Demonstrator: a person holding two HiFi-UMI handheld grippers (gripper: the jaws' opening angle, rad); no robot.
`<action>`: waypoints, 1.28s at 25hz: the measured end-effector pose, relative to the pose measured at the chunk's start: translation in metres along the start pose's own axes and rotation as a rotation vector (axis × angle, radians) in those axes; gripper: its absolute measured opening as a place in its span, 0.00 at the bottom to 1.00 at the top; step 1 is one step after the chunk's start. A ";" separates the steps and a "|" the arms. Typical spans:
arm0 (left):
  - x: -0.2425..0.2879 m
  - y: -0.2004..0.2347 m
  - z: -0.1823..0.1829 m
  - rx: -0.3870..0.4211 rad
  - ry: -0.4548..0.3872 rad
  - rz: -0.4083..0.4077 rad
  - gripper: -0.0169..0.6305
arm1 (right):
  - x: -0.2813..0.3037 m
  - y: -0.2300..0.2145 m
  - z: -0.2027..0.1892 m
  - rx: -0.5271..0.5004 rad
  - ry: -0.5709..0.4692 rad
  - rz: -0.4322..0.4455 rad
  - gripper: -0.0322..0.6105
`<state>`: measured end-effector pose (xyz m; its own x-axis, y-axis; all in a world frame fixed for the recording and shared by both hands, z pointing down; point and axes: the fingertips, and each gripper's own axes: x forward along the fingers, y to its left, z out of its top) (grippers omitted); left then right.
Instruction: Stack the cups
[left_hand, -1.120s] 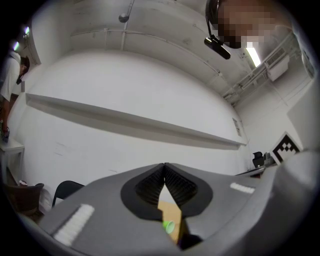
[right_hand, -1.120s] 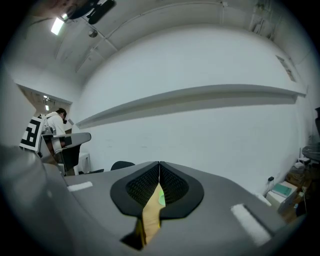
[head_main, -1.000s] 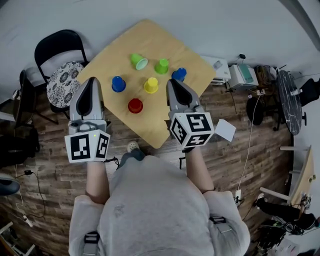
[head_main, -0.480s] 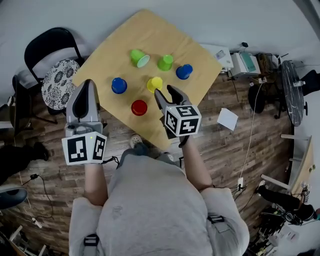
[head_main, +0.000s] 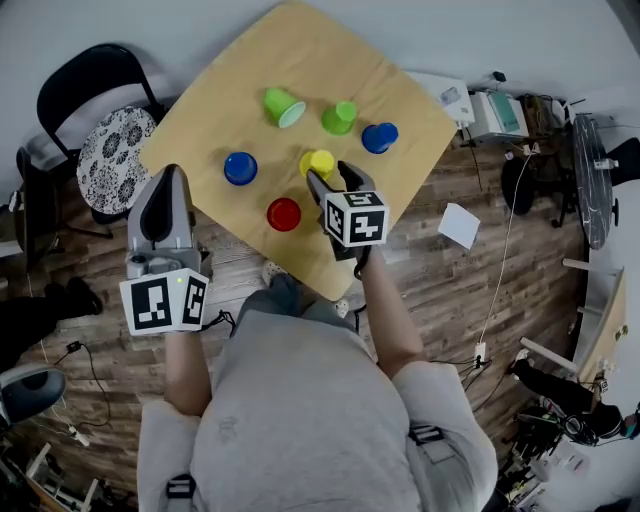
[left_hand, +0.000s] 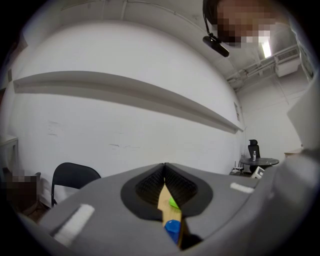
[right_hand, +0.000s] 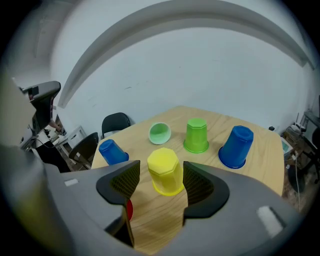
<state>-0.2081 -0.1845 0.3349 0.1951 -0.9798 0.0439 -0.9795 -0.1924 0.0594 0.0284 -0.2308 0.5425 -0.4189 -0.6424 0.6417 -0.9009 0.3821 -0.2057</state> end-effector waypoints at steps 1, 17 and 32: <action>0.000 0.002 -0.003 -0.001 0.007 0.003 0.12 | 0.005 -0.001 -0.001 -0.001 0.006 -0.007 0.44; -0.001 0.011 -0.022 -0.008 0.048 -0.015 0.12 | -0.051 0.011 -0.037 -0.092 0.033 -0.021 0.39; -0.009 -0.001 -0.048 0.003 0.100 -0.017 0.12 | -0.055 0.039 -0.081 -0.139 0.080 0.048 0.39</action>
<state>-0.2064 -0.1726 0.3824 0.2160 -0.9660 0.1418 -0.9760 -0.2098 0.0578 0.0252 -0.1267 0.5594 -0.4458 -0.5685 0.6915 -0.8534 0.5031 -0.1365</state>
